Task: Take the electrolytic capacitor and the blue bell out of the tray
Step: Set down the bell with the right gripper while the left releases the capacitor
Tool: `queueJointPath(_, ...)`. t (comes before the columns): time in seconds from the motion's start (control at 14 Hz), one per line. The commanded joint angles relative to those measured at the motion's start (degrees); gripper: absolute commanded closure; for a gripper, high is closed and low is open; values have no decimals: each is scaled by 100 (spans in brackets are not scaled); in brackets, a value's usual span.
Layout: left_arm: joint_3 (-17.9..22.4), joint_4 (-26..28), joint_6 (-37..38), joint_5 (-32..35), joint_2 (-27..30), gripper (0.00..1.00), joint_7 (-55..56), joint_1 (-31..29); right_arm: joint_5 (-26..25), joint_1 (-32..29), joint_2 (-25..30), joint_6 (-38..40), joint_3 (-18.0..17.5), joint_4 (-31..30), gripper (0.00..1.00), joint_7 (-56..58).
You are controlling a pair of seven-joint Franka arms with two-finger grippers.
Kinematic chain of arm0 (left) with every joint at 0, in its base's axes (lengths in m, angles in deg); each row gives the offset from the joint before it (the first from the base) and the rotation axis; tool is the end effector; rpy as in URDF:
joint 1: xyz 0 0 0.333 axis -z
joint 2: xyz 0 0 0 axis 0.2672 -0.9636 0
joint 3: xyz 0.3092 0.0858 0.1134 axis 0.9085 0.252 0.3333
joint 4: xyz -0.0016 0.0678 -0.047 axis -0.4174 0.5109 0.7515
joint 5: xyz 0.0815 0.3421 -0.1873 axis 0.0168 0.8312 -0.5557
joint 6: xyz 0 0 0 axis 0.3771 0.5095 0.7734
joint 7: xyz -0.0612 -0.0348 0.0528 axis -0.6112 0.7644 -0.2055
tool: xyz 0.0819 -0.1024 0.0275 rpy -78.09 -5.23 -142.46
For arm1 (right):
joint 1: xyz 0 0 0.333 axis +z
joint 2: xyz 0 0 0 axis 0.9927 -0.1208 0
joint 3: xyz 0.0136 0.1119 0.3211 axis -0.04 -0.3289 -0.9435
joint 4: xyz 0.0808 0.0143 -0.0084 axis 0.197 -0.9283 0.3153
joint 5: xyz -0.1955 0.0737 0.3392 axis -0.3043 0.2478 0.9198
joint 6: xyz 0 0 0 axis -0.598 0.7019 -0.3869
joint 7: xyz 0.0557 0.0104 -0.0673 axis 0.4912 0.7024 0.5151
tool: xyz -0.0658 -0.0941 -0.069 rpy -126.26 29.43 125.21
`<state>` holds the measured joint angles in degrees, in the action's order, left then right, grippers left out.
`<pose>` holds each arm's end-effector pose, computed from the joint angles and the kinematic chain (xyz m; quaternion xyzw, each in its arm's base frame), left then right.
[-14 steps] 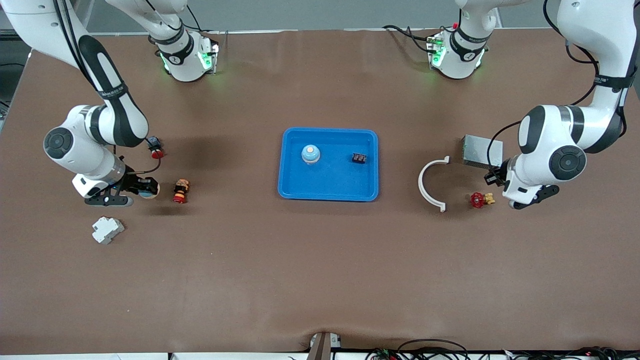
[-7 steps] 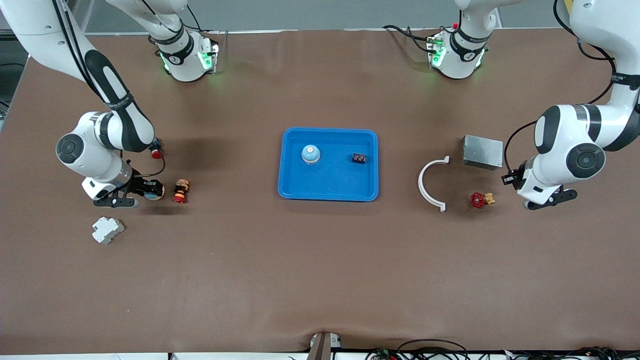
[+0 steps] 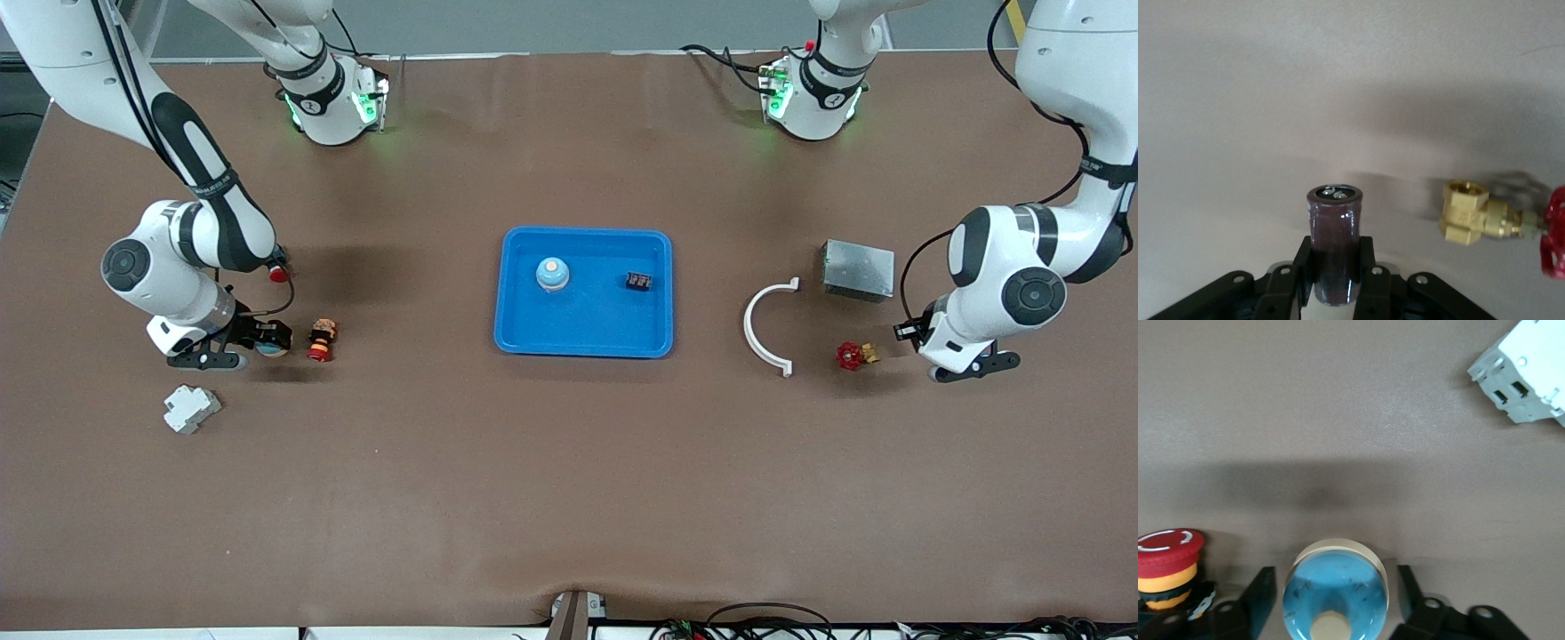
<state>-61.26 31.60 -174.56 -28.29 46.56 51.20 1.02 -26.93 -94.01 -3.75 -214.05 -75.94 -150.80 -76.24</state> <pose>0.5709 0.0730 0.2017 -0.9879 -0.0991 0.0809 0.0882 0.5424 -0.0660 0.1691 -0.9998 0.0158 -0.0060 0.0127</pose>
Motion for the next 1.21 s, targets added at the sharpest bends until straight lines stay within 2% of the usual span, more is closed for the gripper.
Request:
queueJointPath(0.0,5,-165,-198,141,-257,100,-21,-72,121,-101,-11,-101,-71,-32,0,160)
queueJointPath(0.21,14,-271,-198,167,-328,100,-30,-81,113,-66,59,-13,-97,-5,0,160)
queueJointPath(0.28,14,-358,-198,359,-345,100,-30,-90,95,-14,147,22,-106,12,0,151)
queueJointPath(0.43,14,-499,-206,606,-433,100,-30,-212,60,92,340,546,-97,204,0,133)
queueJointPath(0.5,6,-517,-206,607,-486,92,-30,-256,51,110,419,1002,-97,415,0,125)
queueJointPath(0.57,5,-561,-241,607,-504,63,-30,-248,51,136,481,1520,-97,660,0,107)
queueJointPath(0.64,5,-587,-250,615,-556,54,-38,-265,51,145,525,1934,-106,872,0,81)
queueJointPath(0.71,5,-657,-250,624,-565,19,-47,-292,51,154,639,2173,-106,978,0,-6)
queueJointPath(0.78,5,-675,-224,615,-557,0,-56,-274,51,232,770,2236,-106,988,0,-207)
queueJointPath(1.14,-47,-702,-145,528,-312,0,50,-213,130,1127,1456,2896,-124,997,0,-2349)
